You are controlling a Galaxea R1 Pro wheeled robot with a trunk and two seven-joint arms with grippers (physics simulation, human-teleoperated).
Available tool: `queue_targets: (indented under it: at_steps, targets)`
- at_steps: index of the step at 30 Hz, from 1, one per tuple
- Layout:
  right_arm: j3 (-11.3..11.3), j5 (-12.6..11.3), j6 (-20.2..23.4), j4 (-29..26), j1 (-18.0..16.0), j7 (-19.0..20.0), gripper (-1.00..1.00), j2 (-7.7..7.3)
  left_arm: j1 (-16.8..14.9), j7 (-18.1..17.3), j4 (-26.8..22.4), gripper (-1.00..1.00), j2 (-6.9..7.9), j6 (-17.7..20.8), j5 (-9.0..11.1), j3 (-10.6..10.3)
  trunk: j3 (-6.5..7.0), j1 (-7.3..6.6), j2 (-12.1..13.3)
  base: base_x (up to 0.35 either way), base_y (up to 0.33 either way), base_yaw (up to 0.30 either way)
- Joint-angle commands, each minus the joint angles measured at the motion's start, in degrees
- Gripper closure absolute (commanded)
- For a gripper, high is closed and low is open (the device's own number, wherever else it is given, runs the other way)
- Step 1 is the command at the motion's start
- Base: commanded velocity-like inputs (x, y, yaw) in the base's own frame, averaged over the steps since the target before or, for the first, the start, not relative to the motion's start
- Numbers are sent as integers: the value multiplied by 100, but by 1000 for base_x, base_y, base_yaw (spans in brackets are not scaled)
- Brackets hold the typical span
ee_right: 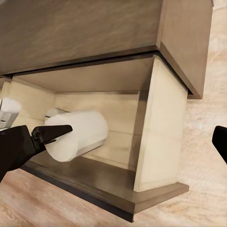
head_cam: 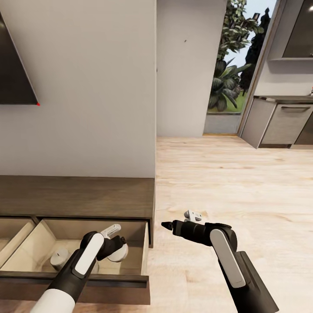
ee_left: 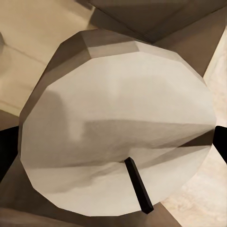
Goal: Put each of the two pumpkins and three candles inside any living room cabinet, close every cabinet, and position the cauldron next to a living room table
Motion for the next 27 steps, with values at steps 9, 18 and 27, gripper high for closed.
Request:
queue_targets:
  at_steps: [9,18,27]
  targets:
    - [1,-58,16,-5,-4,-61,-100,1,-3,64,-1,100,1,8,46,-6,-167,197,-363,0,0,0]
    - [6,-58,16,-5,-4,-75,-100,1,-3,66,2,100,1,8,46,-6,-275,329,-604,0,0,0]
    - [7,-58,16,-5,-4,-67,-100,1,-3,63,-3,100,1,8,46,-6,-382,460,-845,0,0,0]
